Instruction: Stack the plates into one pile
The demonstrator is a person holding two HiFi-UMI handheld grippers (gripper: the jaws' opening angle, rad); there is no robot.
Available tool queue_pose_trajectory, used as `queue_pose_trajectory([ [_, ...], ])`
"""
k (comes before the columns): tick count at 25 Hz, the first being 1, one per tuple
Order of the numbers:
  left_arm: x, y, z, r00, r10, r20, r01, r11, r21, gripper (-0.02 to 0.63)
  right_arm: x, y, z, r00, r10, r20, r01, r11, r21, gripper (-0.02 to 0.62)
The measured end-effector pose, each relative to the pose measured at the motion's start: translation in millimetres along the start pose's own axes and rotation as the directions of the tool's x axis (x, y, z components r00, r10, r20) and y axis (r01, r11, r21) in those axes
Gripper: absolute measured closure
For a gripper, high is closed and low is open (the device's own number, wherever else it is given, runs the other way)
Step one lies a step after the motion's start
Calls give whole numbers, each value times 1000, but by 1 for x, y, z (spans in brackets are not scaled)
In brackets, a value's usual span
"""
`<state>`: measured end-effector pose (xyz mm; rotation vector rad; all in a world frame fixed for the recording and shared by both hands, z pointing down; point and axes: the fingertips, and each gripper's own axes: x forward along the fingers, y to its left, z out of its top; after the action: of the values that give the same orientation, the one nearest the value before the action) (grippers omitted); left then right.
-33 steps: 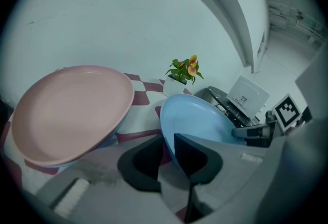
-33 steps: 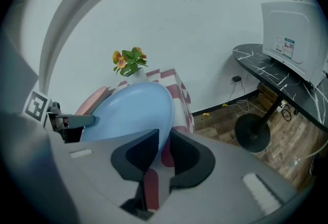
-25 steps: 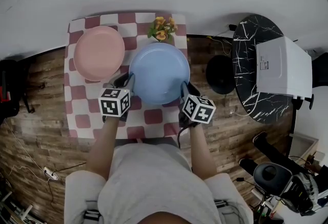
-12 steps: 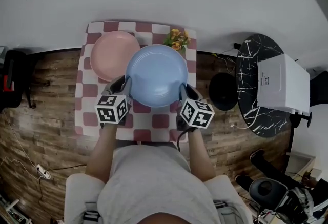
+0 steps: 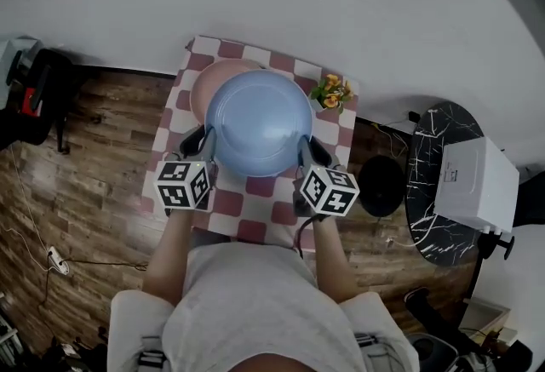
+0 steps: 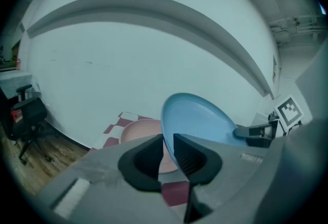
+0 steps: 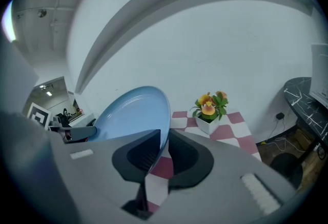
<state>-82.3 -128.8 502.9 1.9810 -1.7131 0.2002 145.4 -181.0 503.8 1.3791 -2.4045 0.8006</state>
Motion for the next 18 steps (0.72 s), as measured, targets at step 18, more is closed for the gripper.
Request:
queue_pose_trajectory([
  [18, -2, 69, 56, 999, -19, 28, 19, 999, 27, 532, 50, 67, 40, 999, 29, 17, -28, 998, -65, 532],
])
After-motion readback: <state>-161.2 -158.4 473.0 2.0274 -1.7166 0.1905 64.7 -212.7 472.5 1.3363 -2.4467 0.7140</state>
